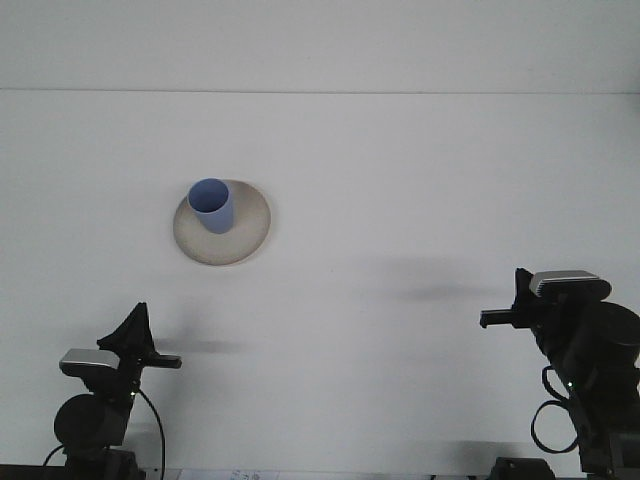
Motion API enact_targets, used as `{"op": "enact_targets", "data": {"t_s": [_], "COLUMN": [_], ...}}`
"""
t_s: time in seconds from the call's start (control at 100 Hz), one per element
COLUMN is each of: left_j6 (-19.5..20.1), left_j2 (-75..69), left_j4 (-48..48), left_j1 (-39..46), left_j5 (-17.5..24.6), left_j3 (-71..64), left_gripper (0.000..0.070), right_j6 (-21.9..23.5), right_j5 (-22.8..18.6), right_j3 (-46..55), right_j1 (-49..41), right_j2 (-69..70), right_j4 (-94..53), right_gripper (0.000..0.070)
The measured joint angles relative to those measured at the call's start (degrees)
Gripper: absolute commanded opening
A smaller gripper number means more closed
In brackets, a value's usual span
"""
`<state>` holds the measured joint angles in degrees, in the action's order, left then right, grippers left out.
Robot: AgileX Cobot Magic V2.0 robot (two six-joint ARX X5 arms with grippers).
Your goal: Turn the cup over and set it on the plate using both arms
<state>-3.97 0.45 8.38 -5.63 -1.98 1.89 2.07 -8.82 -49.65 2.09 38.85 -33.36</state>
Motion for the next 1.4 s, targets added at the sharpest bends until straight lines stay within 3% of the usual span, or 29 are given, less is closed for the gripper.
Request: {"op": "enact_targets", "data": {"t_s": [0.97,1.4], "left_j6": [-0.02,-0.02], "left_j2": [-0.2,-0.2], "left_j4": [0.15,0.15], "left_j1": [0.0,0.0], "left_j5": [0.33,0.33], "left_j3": [0.0,0.0], "left_gripper": [0.0014,0.0014], "right_j6": [0.17,0.33], "right_j5": [0.59,1.31], "right_j3": [0.81,28.13], "right_j1": [-0.17,-0.17], "right_j2": [-0.66,-19.93], "right_j4": [2.36,37.35], "right_gripper": [0.0015,0.0015]}}
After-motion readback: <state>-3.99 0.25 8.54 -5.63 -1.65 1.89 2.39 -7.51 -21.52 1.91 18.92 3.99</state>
